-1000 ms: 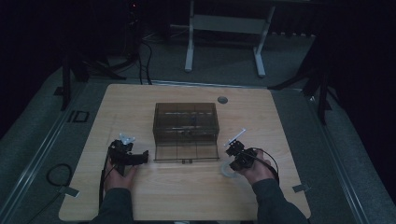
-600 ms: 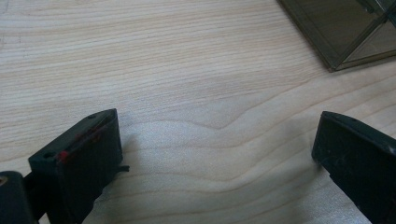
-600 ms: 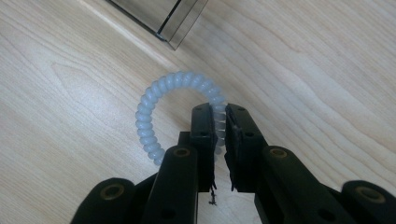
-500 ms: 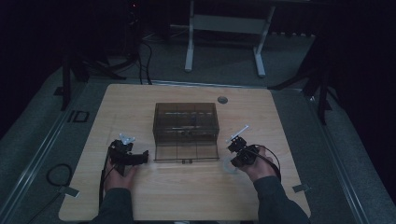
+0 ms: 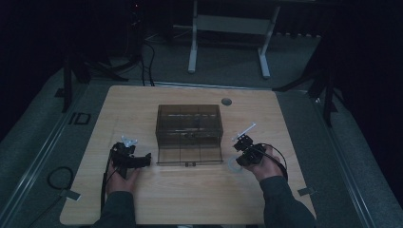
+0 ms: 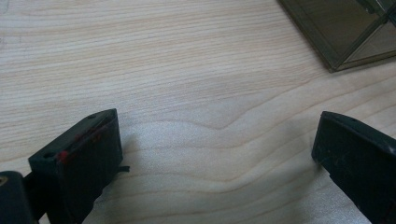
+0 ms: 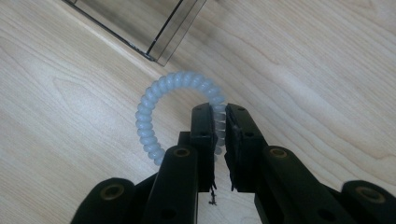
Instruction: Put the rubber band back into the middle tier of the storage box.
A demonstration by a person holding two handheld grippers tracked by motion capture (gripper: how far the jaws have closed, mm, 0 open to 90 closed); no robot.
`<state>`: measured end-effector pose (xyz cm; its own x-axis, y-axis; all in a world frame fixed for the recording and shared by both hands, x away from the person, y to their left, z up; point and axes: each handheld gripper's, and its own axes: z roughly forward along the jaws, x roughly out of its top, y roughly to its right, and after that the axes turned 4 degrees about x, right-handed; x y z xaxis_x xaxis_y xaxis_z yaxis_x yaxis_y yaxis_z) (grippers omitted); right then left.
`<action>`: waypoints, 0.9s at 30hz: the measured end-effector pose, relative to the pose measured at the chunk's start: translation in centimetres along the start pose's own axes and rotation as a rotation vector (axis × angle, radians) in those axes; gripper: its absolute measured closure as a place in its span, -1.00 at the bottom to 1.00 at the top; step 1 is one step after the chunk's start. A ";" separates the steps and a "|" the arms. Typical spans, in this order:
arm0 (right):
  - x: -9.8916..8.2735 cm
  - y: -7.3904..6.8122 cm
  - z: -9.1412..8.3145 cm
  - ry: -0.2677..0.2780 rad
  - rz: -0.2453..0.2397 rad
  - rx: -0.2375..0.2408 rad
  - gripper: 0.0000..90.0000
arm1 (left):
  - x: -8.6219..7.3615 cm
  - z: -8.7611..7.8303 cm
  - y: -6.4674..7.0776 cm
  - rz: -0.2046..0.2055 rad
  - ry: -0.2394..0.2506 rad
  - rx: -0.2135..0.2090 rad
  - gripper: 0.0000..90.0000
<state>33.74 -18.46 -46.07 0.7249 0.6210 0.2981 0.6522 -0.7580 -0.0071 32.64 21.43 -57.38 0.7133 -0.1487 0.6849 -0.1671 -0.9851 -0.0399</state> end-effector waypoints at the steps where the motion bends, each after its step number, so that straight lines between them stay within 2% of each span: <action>1: 0.0 0.0 -0.1 0.001 0.001 0.000 0.83 | 0.0 0.0 0.0 0.000 0.000 0.000 -0.96; 11: 0.4 0.5 -0.7 0.009 0.004 -0.009 0.83 | 0.0 0.0 0.0 -0.001 0.000 0.000 -0.96; 27: 1.0 0.4 -1.1 0.021 -0.002 -0.008 0.83 | 0.0 0.0 0.0 -0.001 0.001 0.000 -0.96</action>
<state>34.49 -18.37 -44.69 0.7190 0.6178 0.3184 0.6514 -0.7587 0.0014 32.65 21.43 -57.38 0.7130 -0.1476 0.6855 -0.1661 -0.9853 -0.0393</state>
